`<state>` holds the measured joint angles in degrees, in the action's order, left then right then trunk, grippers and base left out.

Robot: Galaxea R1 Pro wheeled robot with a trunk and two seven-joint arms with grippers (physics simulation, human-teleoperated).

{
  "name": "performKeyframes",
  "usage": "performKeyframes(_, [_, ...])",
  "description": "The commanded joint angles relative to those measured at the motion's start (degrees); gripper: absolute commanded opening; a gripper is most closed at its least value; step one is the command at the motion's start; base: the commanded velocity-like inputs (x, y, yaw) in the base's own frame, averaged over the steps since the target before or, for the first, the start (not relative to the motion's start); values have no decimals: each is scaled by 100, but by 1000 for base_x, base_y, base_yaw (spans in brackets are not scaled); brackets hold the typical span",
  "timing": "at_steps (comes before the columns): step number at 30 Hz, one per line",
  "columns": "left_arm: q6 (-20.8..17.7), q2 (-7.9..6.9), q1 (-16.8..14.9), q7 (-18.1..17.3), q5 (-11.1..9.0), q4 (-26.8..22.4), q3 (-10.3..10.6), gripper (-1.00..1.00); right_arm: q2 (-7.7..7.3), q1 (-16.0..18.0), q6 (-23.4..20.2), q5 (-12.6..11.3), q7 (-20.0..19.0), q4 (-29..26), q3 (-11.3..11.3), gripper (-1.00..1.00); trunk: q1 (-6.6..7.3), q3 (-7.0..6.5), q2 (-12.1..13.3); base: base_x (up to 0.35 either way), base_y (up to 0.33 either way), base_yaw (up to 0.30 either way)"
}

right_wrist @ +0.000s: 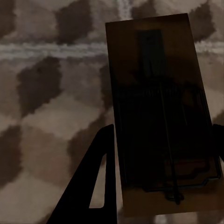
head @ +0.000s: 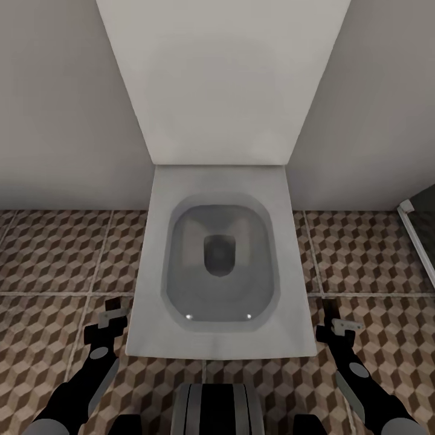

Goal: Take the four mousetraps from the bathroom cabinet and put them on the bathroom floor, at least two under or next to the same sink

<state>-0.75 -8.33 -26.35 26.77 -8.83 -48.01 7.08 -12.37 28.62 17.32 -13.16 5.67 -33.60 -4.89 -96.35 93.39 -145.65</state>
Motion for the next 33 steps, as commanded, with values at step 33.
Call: performKeyframes(33, [-4, -2, -2, 65, -48, -7, 39, -100, -11, 3, 26, -64, 22, 2, -47, -100, -9, 92, -7, 0, 0, 0])
